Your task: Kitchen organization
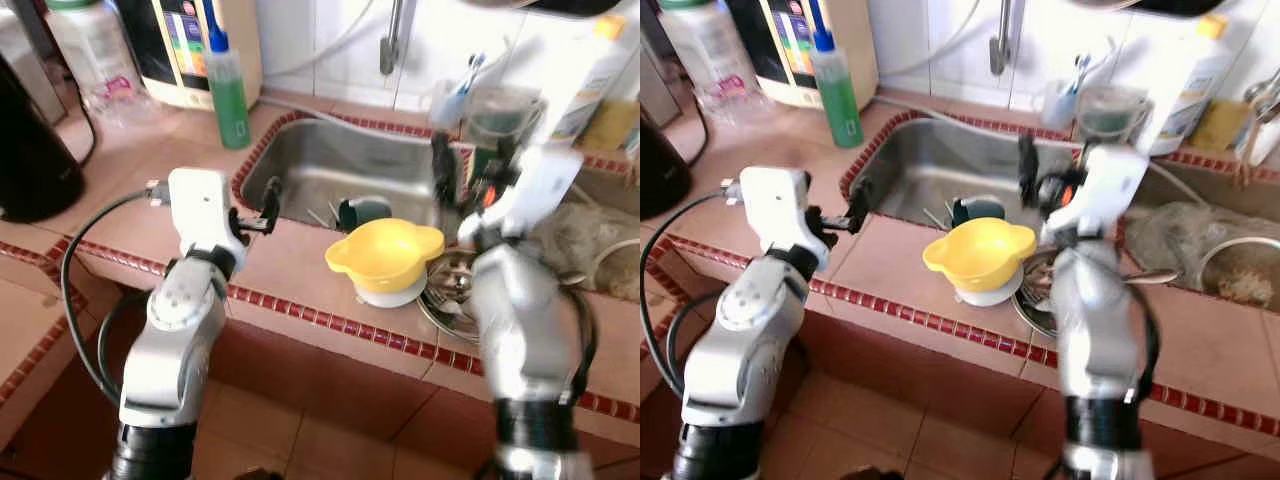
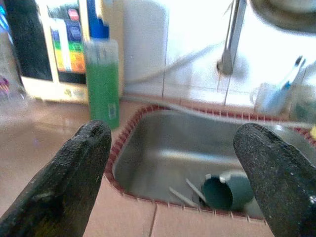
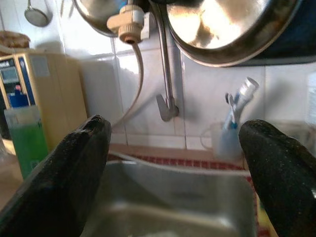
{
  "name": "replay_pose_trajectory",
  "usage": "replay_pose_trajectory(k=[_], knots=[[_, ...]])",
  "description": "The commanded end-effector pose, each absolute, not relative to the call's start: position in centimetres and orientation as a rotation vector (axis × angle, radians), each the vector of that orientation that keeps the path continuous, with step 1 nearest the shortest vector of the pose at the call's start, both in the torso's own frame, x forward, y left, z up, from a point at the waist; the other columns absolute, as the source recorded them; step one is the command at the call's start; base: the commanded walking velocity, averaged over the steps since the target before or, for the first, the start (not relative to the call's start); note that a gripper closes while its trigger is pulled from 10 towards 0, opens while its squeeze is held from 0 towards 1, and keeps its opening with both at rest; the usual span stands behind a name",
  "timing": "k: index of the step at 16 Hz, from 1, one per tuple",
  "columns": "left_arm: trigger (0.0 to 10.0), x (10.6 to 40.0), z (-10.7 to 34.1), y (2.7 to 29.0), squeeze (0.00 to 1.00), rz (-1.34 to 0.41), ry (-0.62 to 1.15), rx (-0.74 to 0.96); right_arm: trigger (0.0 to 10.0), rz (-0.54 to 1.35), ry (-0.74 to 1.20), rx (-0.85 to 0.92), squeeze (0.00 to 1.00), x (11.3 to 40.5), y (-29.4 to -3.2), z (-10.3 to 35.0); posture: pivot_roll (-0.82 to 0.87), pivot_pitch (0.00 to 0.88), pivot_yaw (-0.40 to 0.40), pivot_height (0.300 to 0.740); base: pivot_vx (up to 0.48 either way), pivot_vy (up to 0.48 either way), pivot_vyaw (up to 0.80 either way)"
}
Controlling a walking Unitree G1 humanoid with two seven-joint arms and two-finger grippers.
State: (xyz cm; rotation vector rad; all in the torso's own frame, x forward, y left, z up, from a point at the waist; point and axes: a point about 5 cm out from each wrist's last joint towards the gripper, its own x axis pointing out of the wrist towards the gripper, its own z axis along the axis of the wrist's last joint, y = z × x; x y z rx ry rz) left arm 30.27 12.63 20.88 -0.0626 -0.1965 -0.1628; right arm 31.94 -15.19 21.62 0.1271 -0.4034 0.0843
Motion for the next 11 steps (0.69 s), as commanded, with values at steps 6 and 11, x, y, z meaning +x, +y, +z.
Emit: replay_pose_trajectory(k=[6,11], knots=[[10.0,29.5,17.7,12.1,0.0,-0.276,-0.234,-0.1,10.0,0.093,-0.464,0.056,0.0,29.2,-14.2,19.6,-0.18,0.009,0.066,0.74,0.0,0.0,0.0],[10.0,29.0,15.9,11.9,0.0,-0.339,-0.236,-0.021,10.0,0.119,-0.432,-0.007,0.0,27.9,-14.5,17.5,-0.19,0.006,0.081,0.74,0.0,0.0,0.0]])
